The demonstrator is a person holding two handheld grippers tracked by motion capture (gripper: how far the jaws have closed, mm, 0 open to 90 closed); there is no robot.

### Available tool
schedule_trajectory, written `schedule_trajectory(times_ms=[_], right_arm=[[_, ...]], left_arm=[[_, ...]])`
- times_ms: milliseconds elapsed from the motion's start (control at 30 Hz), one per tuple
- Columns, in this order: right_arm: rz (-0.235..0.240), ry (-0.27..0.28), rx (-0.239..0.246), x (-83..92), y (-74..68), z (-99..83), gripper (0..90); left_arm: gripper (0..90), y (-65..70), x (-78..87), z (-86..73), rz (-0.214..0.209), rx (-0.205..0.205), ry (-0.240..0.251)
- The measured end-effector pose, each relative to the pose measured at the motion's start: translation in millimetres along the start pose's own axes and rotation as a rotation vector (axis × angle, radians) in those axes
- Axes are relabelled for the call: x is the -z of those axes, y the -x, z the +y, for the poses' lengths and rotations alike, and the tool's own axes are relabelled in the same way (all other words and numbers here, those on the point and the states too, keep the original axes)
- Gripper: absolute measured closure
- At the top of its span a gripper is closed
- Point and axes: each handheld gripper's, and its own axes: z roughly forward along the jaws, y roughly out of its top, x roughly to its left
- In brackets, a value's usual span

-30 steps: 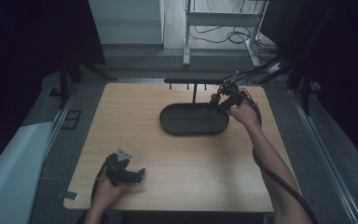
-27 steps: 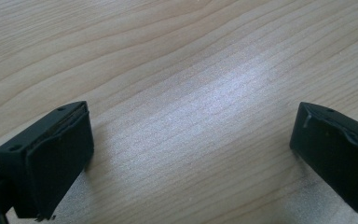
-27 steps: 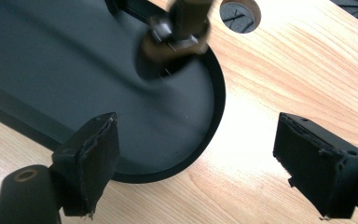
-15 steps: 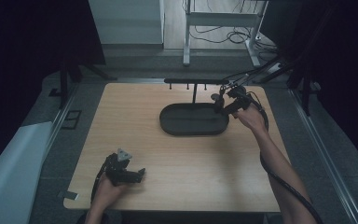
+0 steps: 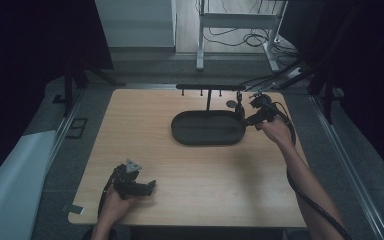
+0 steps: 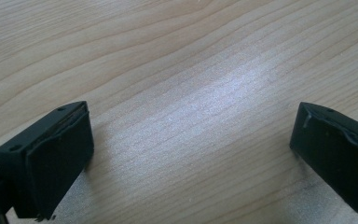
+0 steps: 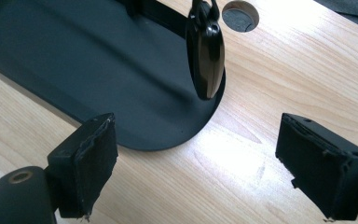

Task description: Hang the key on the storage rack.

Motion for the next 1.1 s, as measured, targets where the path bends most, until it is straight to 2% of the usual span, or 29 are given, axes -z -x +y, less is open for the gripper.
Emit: schedule_trajectory(times_ms=[467,767,1100], right_arm=[[0.037,0.035,-0.011,14.7,-3.8,-24.5,10.0],[0.047,0.056,0.017,28.4,-9.3,-39.7,6.6],[0.057,0.064,0.024,40.6,-14.1,-60.8,5.9]], left_arm=[[0.0,0.0,0.2,0.1,-0.001,0.0,-0.002],[0.0,-0.1,0.4,0.2,0.0,-0.001,-0.004],[0.0,-0.1,0.3,0.1,-0.001,0.0,-0.003]])
